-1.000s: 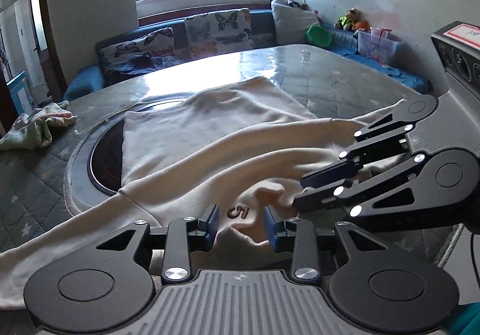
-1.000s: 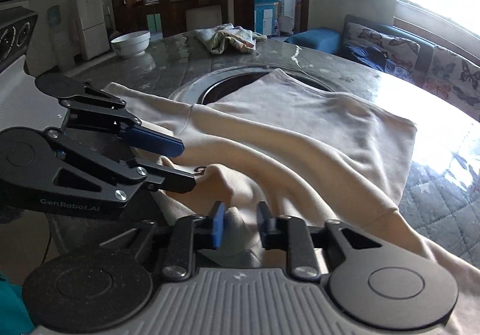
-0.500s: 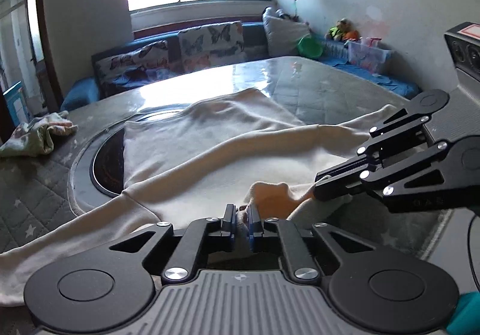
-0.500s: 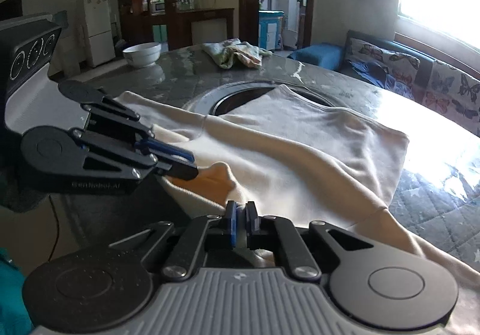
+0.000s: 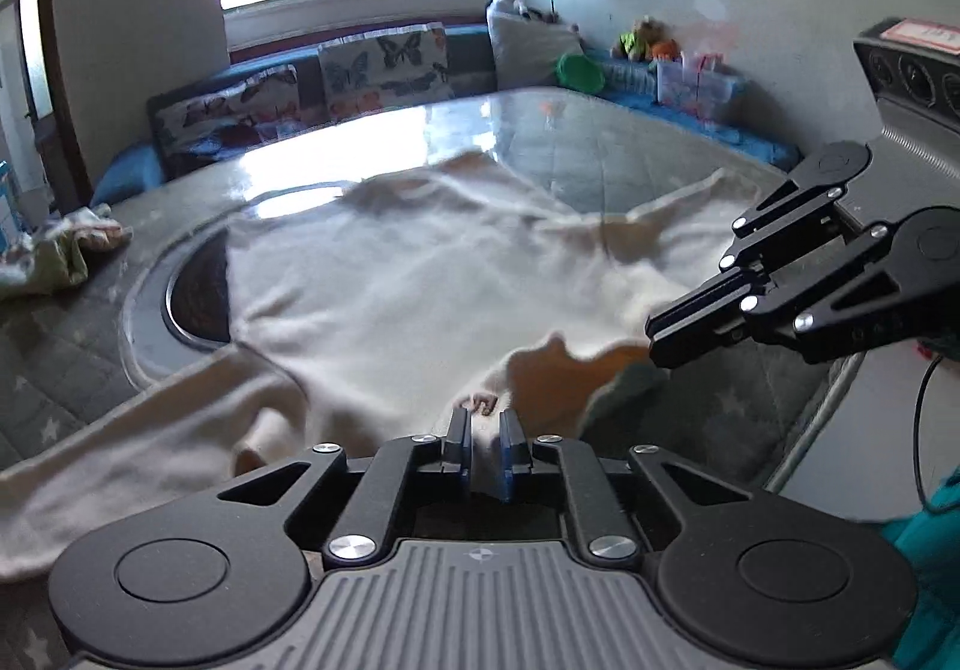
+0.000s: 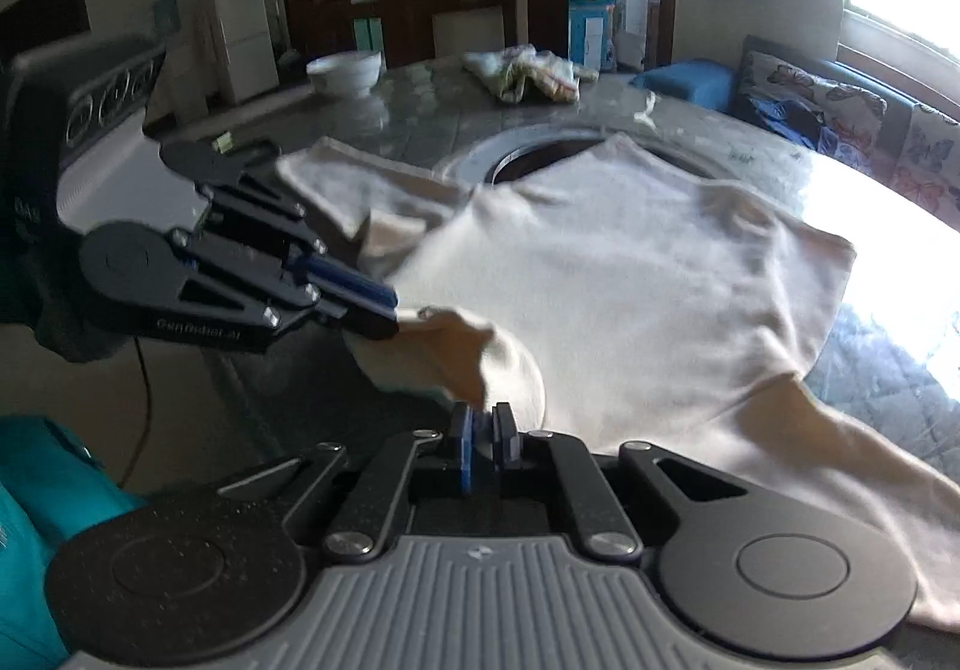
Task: Fold clothes
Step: 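Lay the sweatshirt flat on the table with both grippers, then smooth the sweatshirt body with the right gripper while the left gripper holds the hem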
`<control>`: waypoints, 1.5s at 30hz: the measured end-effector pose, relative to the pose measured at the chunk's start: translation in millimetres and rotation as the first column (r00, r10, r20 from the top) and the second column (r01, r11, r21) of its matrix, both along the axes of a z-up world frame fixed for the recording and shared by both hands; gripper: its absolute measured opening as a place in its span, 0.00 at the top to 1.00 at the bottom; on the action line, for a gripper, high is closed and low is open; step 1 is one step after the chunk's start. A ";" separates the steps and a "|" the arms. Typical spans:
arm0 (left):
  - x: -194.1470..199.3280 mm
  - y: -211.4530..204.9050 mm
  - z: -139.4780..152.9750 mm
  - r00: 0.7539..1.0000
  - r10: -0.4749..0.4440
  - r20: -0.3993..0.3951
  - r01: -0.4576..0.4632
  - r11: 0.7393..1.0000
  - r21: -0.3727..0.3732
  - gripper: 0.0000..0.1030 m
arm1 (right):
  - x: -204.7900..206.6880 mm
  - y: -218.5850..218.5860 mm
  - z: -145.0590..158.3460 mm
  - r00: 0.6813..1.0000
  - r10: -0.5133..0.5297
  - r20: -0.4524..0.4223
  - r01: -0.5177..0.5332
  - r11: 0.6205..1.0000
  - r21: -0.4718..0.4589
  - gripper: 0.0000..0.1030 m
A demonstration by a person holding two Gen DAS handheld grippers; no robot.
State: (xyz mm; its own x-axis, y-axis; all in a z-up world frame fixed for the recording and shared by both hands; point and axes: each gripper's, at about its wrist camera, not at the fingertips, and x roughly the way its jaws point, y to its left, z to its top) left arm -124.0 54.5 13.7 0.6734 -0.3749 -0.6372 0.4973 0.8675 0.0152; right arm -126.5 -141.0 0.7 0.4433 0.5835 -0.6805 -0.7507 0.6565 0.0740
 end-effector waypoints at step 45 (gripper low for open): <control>33.7 -28.7 -35.4 0.998 0.006 -0.067 -0.011 0.997 -0.072 0.84 | 128.0 -25.9 -34.1 0.941 -0.333 0.051 0.336 0.941 -0.047 0.79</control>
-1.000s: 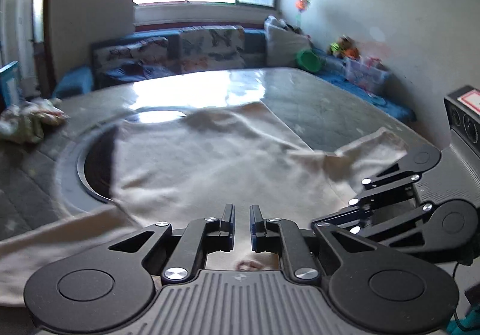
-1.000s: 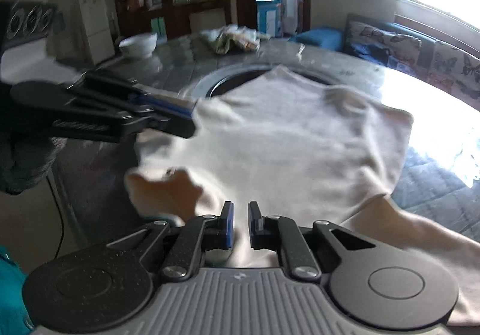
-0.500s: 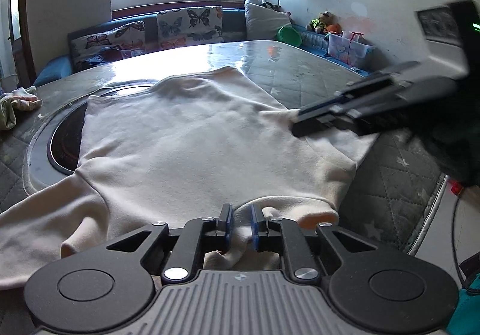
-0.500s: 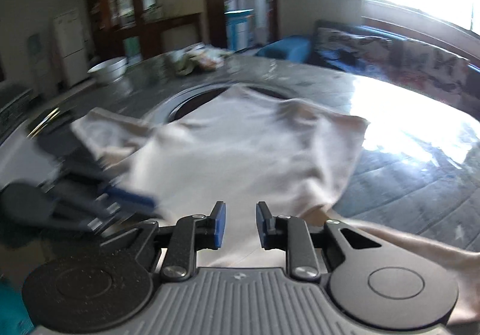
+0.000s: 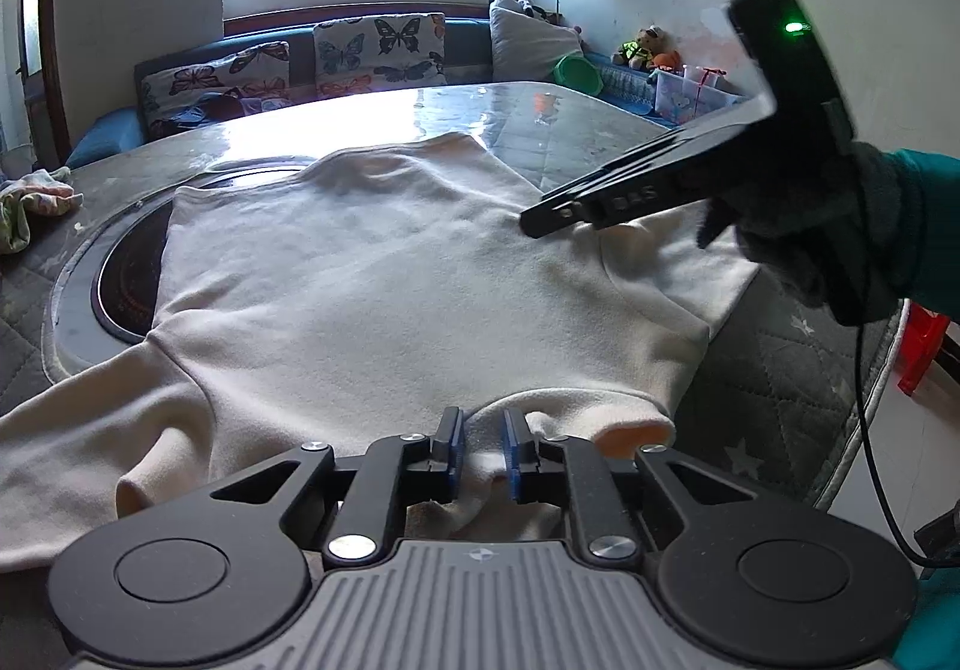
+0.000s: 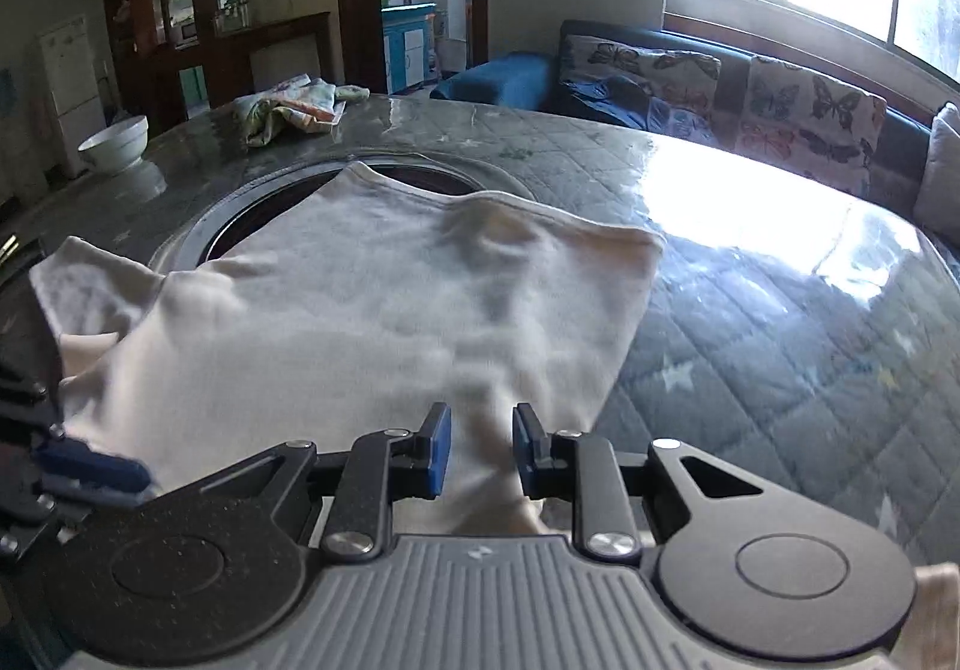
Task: Fold clothes
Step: 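Smooth the sweatshirt body with the right gripper while the left gripper holds the hem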
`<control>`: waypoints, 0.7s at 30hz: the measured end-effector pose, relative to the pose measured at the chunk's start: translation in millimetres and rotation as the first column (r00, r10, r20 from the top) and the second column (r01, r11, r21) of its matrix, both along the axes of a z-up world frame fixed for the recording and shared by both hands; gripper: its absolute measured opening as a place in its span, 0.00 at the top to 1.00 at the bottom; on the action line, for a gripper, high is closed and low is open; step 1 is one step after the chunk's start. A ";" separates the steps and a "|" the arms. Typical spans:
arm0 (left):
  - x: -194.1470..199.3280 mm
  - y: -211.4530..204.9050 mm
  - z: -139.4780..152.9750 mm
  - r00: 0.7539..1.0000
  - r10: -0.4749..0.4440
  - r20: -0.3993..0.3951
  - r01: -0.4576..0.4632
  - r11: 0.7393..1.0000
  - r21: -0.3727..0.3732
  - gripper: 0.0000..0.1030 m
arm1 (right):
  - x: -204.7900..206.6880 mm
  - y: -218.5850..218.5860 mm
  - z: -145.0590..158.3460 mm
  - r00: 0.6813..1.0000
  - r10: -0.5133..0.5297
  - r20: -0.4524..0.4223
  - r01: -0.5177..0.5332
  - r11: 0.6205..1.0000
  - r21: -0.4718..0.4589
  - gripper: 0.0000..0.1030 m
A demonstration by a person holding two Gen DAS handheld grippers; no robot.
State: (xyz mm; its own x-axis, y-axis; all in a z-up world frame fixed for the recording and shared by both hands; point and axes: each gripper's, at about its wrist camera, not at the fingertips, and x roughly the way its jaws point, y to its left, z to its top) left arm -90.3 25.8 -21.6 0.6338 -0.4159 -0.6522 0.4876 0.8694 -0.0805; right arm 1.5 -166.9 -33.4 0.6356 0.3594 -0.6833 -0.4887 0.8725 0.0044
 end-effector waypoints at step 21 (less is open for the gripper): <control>0.7 4.2 0.1 1.000 -0.002 -0.013 0.002 1.000 -0.030 0.83 | 118.3 -11.2 -0.3 0.985 -0.175 -0.003 0.175 0.985 -0.007 0.64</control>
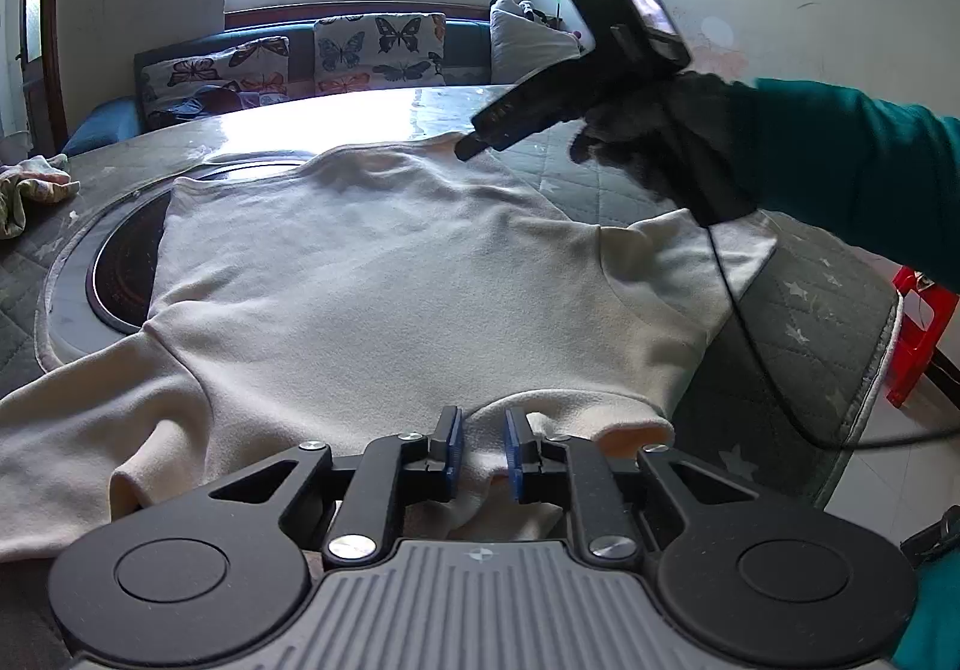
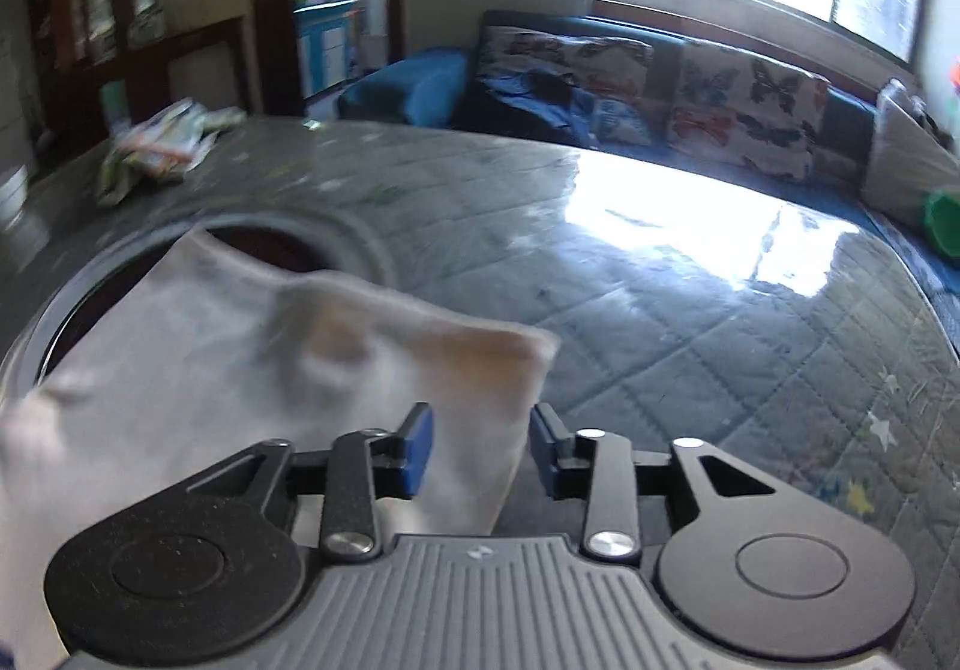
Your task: Fold clothes
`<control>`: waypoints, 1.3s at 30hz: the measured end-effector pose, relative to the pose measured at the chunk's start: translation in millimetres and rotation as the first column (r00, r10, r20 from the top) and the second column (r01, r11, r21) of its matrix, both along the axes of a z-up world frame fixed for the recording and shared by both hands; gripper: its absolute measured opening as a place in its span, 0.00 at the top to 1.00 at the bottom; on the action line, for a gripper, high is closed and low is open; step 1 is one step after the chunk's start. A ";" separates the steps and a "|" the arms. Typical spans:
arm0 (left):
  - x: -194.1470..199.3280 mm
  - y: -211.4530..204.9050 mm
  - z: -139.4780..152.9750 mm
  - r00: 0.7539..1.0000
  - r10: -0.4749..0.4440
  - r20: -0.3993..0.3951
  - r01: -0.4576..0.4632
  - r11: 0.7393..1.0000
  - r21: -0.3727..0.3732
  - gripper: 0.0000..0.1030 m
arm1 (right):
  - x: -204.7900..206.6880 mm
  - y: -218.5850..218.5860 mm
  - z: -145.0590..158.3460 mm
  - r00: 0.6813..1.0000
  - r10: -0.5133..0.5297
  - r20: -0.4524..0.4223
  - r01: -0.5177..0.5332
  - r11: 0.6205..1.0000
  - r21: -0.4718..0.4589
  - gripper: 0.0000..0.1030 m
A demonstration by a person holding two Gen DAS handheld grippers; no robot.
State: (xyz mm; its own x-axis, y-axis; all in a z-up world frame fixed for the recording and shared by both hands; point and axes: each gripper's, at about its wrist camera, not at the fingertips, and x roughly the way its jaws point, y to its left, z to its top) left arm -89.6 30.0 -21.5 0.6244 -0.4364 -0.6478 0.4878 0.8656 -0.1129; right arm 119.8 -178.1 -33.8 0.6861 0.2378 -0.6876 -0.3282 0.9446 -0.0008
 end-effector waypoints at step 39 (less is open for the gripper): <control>-22.3 61.7 32.1 0.949 0.302 0.095 -0.298 0.953 -0.057 0.57 | -135.7 54.4 8.7 0.916 0.400 -0.014 -0.400 0.915 -0.052 0.46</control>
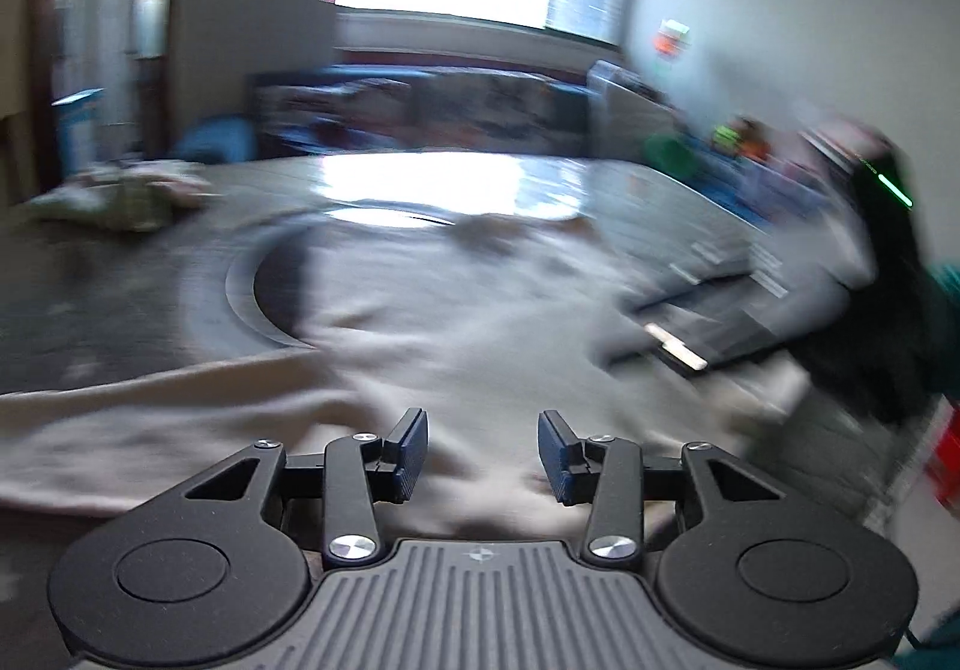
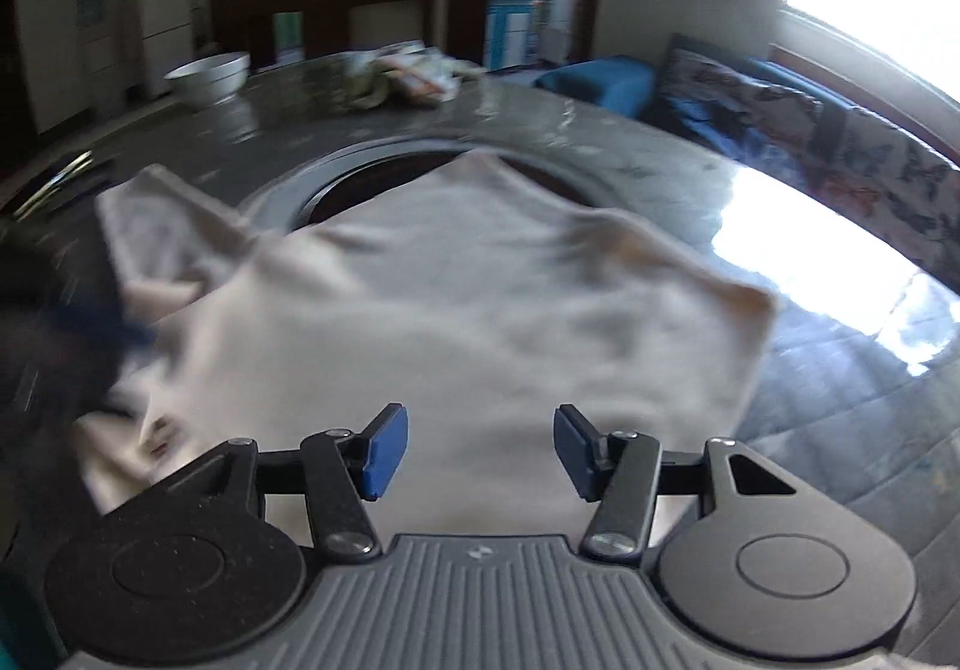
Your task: Fold clothes
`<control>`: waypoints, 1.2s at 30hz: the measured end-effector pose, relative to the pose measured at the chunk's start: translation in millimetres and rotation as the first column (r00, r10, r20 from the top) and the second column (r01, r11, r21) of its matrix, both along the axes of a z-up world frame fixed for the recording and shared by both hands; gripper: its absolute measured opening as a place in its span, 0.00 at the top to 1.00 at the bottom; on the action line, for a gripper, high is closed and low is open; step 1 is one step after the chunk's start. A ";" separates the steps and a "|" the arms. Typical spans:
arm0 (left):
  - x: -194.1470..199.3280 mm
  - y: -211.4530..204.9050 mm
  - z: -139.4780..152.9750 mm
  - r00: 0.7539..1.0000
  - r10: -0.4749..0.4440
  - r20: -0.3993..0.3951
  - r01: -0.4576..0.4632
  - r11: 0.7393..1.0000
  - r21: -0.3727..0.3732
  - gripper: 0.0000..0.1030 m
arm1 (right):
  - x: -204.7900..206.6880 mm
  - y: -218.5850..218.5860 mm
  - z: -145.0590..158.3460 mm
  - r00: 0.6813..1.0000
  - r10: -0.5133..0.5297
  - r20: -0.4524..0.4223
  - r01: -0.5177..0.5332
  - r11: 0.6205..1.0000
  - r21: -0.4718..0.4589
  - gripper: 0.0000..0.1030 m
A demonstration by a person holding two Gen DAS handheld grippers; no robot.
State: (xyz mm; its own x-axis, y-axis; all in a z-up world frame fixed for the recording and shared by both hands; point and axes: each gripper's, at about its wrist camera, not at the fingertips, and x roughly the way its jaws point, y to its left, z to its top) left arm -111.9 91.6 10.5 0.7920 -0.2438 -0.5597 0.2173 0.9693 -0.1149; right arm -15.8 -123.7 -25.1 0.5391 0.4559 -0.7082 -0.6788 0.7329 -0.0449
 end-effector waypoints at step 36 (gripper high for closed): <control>78.5 157.5 -7.4 0.761 0.641 0.098 -0.644 0.731 0.226 0.91 | -45.3 -7.0 -14.3 1.000 -0.004 -0.018 0.005 1.000 0.024 0.39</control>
State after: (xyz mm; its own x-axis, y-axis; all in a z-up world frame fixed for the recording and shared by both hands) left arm -33.4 249.1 3.1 0.7191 0.4607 -0.5201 -0.4673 0.8747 0.1287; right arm -61.1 -130.6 -39.4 0.5281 0.4705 -0.7069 -0.6761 0.7366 -0.0147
